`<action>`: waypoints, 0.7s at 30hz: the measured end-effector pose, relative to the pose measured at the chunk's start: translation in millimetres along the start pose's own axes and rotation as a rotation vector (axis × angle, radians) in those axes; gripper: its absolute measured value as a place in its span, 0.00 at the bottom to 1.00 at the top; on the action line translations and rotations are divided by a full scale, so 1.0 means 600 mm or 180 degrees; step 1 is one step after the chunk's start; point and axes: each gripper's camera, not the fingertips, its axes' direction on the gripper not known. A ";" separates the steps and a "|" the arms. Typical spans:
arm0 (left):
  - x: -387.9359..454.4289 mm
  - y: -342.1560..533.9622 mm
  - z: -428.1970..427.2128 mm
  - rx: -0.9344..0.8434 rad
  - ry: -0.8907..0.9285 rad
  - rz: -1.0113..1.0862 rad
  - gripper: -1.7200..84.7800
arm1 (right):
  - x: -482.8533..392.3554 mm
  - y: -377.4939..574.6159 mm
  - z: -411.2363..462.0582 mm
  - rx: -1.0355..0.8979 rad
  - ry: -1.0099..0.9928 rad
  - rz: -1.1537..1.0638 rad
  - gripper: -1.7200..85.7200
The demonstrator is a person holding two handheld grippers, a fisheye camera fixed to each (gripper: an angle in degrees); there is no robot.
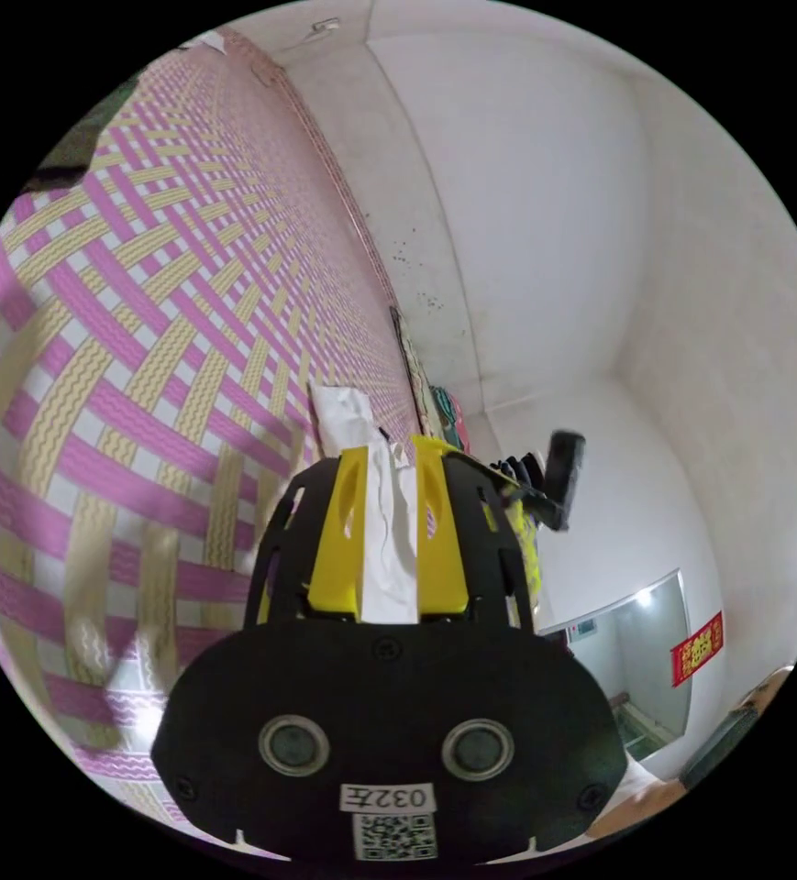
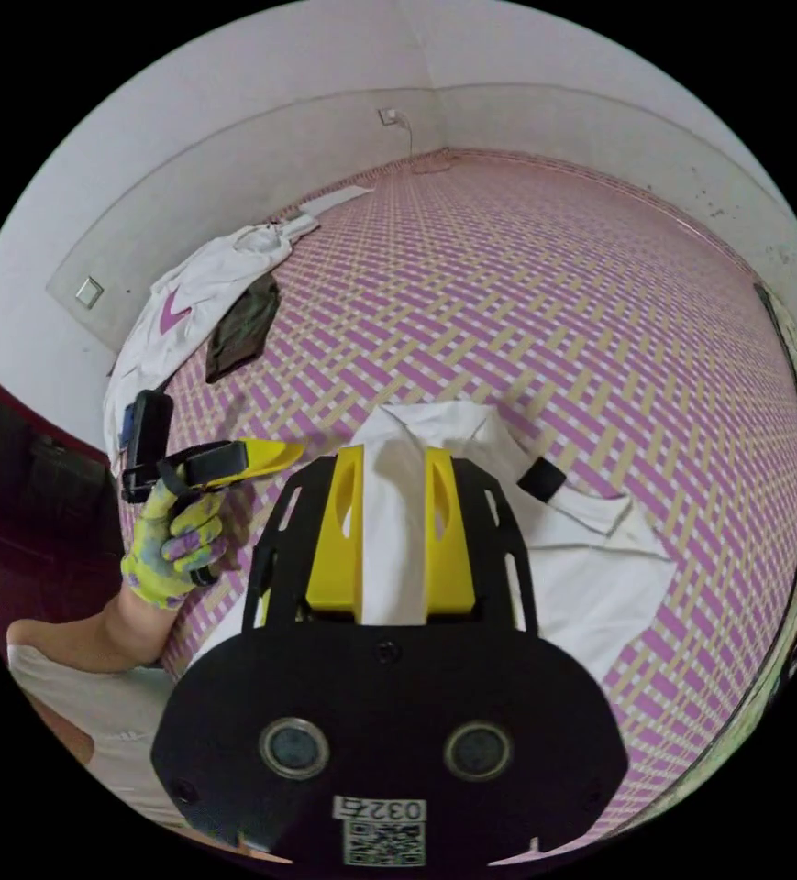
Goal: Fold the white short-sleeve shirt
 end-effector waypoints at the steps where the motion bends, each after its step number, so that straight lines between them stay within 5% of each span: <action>1: 0.009 0.000 0.002 -0.0042 -0.0004 0.0064 0.07 | 0.001 -0.029 0.025 -0.0140 0.0000 0.0011 0.14; 7: 0.006 0.007 0.018 -0.0160 0.0037 0.0051 0.05 | 0.001 -0.094 0.110 -0.0788 -0.0097 -0.0196 0.05; 13: -0.014 0.010 0.043 -0.0324 0.0081 -0.0070 0.04 | 0.132 -0.046 0.033 0.0401 -0.1149 0.0510 0.01; 21: -0.002 0.012 0.079 -0.0457 0.0228 0.0162 0.04 | 0.192 0.009 0.031 0.0681 -0.1233 0.0809 0.09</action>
